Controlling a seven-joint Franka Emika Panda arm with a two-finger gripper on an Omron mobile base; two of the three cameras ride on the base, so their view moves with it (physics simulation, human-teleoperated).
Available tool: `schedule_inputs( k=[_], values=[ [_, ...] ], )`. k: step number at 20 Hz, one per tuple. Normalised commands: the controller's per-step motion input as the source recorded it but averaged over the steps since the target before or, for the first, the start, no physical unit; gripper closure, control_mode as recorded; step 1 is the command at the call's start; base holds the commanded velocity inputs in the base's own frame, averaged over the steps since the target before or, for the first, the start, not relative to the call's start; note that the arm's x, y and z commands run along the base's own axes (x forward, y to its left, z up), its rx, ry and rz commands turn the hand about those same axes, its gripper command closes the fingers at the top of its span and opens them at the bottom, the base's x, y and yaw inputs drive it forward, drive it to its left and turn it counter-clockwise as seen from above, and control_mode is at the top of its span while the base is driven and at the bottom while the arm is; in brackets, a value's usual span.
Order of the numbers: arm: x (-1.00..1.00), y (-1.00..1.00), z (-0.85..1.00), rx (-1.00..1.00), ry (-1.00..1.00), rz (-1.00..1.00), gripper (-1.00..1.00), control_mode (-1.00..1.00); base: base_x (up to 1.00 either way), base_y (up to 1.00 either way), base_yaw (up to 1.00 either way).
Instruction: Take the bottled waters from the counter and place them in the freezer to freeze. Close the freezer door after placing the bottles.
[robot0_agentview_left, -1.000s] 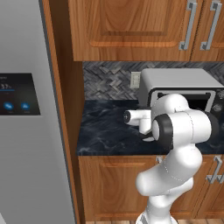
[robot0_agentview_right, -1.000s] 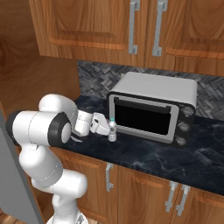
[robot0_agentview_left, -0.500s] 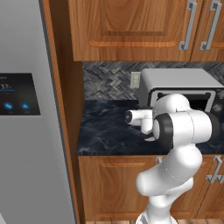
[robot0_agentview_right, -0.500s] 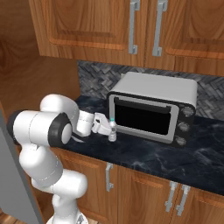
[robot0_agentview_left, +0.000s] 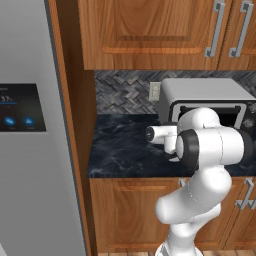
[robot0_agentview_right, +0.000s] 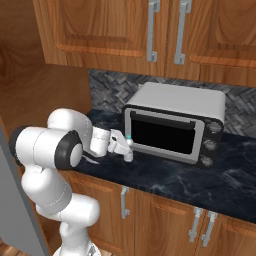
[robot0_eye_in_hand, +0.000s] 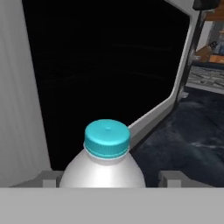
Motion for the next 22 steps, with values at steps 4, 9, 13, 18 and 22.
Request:
schedule_inputs(
  k=[4,9,13,18,22],
  values=[
    [0.00,0.00,0.00,0.00,0.00,0.00,1.00,-1.00,0.00,0.00,0.00],
    [0.00,0.00,0.00,0.00,0.00,0.00,1.00,-1.00,0.00,0.00,0.00],
    [0.00,0.12,0.01,0.00,0.00,0.00,1.00,-1.00,0.00,0.00,0.00],
    [-0.10,0.50,0.45,0.03,0.06,0.06,1.00,-1.00,0.00,0.00,0.00],
    [-0.20,0.56,0.72,0.02,0.14,0.19,1.00,-1.00,0.00,0.00,0.00]
  ],
)
